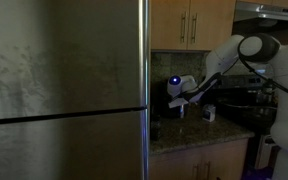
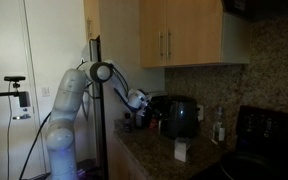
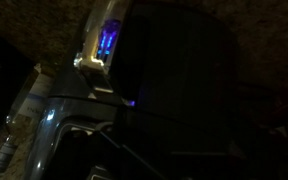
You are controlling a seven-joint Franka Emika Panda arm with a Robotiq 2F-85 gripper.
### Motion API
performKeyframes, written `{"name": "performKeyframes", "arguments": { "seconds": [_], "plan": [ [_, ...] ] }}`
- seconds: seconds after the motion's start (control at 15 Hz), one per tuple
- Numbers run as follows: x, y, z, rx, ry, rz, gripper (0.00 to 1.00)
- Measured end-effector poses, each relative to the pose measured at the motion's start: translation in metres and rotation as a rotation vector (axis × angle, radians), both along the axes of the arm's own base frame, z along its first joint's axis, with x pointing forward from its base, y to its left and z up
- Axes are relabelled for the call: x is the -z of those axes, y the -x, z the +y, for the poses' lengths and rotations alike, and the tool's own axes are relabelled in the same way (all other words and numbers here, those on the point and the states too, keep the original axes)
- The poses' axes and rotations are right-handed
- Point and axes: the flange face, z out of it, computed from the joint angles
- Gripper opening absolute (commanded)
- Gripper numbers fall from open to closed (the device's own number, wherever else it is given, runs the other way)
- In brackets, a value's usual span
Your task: Switch on the air fryer
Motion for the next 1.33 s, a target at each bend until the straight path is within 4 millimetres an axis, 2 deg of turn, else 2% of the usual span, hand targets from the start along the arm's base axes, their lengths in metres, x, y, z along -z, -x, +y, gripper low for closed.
{"name": "performKeyframes", "arguments": {
  "seconds": [0.2,0.6,0.93,1.13,1.33],
  "plan": [
    [0.008,-0.01,0.002,0.019,0.014,0.002,1.0],
    [0.008,-0.01,0.005,0.042,0.017,-0.016,1.0],
    [0.001,-0.001,0.006,0.041,0.012,-0.024,1.0],
    [-0.015,0.004,0.003,0.048,0.017,-0.047,1.0],
    [-0.017,0.004,0.004,0.053,0.012,-0.056,1.0]
  ]
}}
